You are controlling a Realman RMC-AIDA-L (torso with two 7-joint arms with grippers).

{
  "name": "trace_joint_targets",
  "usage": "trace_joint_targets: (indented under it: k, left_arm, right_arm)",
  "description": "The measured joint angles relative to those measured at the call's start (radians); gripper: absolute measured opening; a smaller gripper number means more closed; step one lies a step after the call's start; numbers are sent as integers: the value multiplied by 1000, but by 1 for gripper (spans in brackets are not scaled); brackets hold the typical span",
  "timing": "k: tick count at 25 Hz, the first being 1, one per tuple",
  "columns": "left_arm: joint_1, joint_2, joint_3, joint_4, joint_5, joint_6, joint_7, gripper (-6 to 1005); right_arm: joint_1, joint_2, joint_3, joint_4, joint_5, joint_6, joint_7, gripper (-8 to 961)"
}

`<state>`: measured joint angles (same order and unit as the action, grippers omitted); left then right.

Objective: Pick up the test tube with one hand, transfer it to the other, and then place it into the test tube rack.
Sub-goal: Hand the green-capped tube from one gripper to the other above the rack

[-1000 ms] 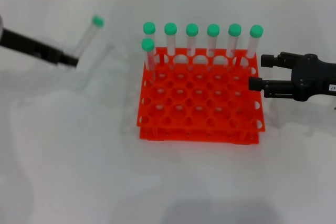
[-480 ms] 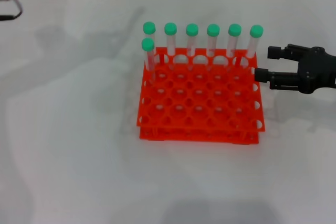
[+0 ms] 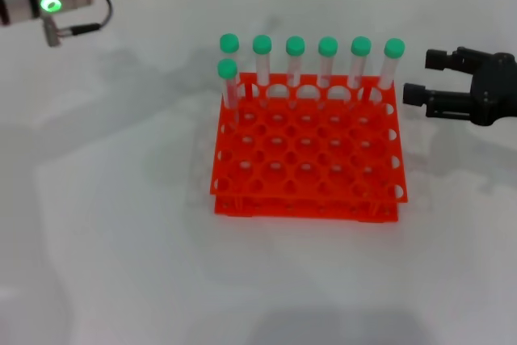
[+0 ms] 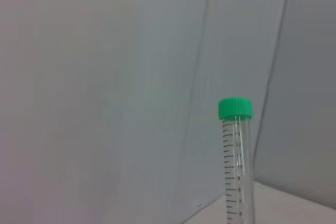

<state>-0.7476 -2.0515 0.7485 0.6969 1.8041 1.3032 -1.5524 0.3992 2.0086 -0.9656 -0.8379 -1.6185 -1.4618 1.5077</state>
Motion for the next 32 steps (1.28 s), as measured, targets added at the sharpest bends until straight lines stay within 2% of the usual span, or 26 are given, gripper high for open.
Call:
trace_joint_targets:
  k: [8,14,27,32]
  left_arm:
    - [-10,-22,13,-90,-11,0,90,186]
    - [-13,-24,19,-127,-15,7,137,186]
    - [-15,-25,152,-137,-67,13,187,186]
    - [-25,-24,175,-139,-70,20,189,186]
  right_arm:
    - [12,-2,13,-4,11,18,-26,844]
    - [22,-2,28,-4,13,37,-27,844]
    - [40,-1,56,-4,47,29,-28,844]
    - [50,1,56,-4,54,27,-27,843]
